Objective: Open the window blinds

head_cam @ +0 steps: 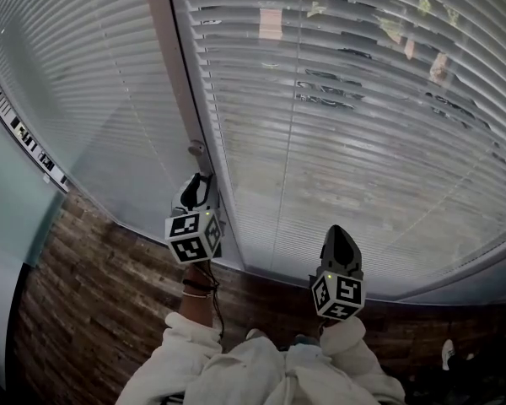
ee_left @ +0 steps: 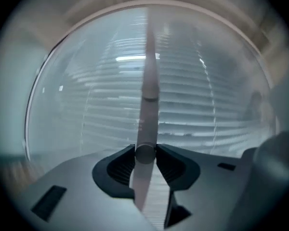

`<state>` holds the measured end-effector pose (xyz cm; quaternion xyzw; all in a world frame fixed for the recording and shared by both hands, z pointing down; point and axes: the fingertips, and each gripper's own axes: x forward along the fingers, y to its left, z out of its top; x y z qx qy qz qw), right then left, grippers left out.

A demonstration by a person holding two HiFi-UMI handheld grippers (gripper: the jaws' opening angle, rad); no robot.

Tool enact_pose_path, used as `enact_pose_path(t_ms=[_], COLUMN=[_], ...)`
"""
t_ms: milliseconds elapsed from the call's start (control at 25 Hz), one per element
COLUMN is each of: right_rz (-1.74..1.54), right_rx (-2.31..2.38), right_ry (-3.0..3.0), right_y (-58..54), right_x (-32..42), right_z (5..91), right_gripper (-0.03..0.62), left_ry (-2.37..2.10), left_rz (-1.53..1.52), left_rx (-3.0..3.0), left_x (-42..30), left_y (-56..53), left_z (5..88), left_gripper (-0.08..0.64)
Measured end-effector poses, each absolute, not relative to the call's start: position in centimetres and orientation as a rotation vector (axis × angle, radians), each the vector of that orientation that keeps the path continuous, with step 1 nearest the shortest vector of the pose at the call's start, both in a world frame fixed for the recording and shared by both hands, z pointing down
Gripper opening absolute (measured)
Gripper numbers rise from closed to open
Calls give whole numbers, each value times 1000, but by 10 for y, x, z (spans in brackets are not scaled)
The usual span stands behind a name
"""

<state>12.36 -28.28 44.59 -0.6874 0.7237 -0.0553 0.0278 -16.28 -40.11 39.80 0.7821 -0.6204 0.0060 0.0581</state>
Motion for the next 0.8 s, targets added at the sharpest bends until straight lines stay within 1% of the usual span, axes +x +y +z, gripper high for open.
enact_pose_path(t_ms=[80,160,280,480,560,600,640,800], right_rz=[-182,-192,-194,-185,-181,-181,-182,-193], right_rx=[-2122,-2122,-2119,-2120,-2120,-2120,-2121,-2124], right_ry=[2233,2234,2237,2241,2238,2236,2234,2230], right_y=[-282,-283,-284,-283,-284,-284,-284,-282], right_x=[124,124,123,121,122,123,124,127], right_z=[448,449,450,449,448,448,448,450], right_gripper=[9,9,9,9,9,9,9,9], left_ry=[-1701,-1696,-1817,-2112,-2162,-2151,-2107,-1752], left_rz=[-216,-225,-54,489,601,559,445,-237], left_rx=[2251,2224,2300,2509,2560,2565,2549,2338], left_x=[-166,-167,-165,-160,-158,-158,-159,-168], left_y=[-402,-403,-402,-402,-402,-402,-402,-399], left_z=[396,396,396,398,398,399,399,392], left_gripper=[126,126,126,125,124,125,126,127])
